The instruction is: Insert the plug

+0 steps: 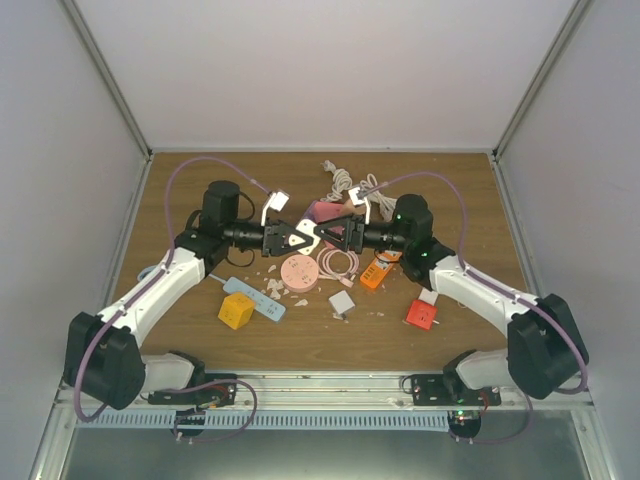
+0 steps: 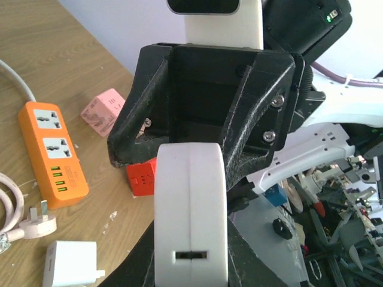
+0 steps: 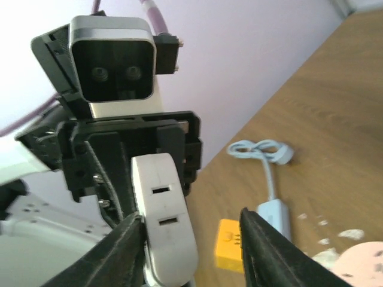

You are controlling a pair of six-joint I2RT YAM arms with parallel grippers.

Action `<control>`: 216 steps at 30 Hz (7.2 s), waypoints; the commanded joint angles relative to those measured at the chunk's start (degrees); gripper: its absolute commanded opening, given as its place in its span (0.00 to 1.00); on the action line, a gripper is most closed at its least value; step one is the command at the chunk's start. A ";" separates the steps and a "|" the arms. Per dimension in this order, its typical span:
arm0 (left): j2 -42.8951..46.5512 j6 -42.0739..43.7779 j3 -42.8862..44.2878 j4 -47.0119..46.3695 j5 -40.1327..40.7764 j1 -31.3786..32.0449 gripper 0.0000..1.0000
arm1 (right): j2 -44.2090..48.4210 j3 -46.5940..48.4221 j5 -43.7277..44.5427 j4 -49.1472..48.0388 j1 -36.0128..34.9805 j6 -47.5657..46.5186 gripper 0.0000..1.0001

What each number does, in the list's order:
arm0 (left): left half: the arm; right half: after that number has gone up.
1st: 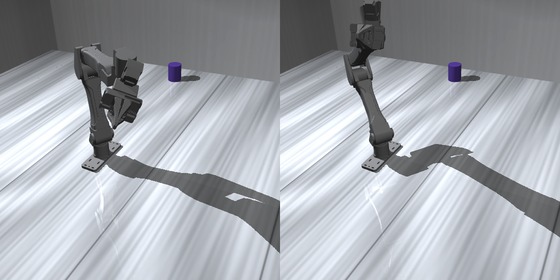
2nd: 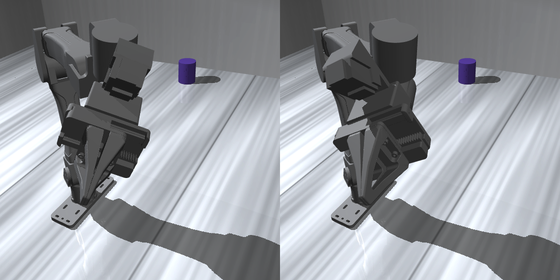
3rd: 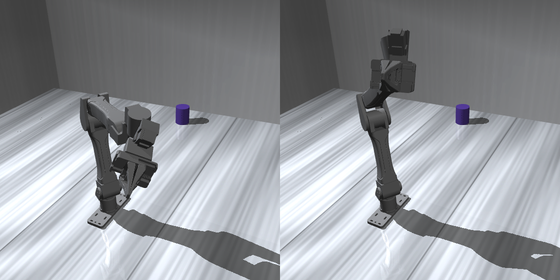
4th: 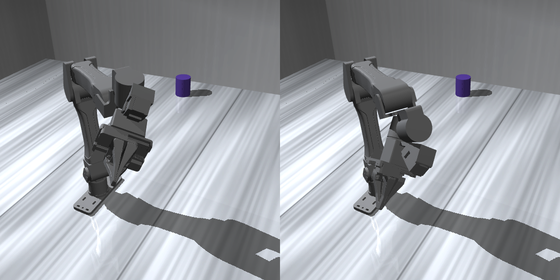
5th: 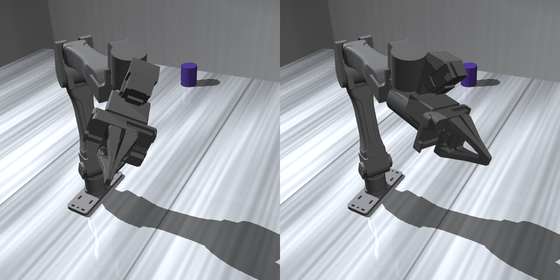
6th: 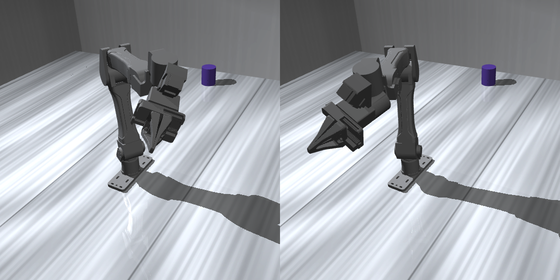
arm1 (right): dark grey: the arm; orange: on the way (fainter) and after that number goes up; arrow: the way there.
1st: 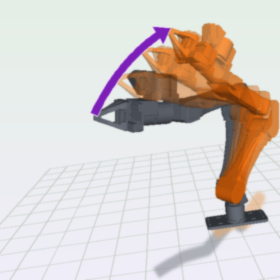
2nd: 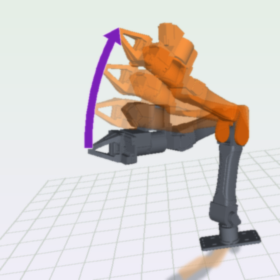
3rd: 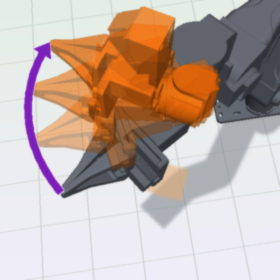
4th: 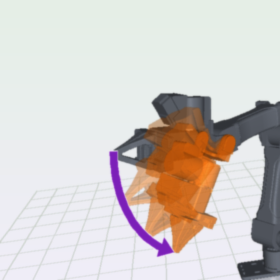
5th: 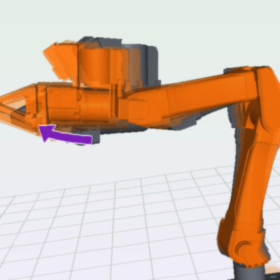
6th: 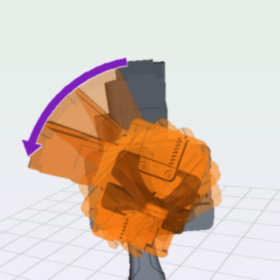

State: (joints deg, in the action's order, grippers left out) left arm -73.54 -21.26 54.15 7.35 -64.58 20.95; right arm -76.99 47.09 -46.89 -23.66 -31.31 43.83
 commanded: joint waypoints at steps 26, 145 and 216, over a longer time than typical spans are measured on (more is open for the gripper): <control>-0.47 -3.88 5.74 5.03 3.13 3.22 0.18 | -0.82 -0.04 -6.91 -14.96 -0.95 9.20 0.01; -55.88 17.71 55.29 44.01 85.14 23.96 0.00 | 12.04 -13.65 41.08 32.63 16.02 0.90 0.70; -48.27 19.43 48.09 36.08 83.04 22.82 0.30 | 11.79 -13.17 40.31 32.98 15.95 1.43 0.70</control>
State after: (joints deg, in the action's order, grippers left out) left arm -122.28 -2.79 103.61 43.75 17.98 43.99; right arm -65.67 34.04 -6.48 9.08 -15.94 44.86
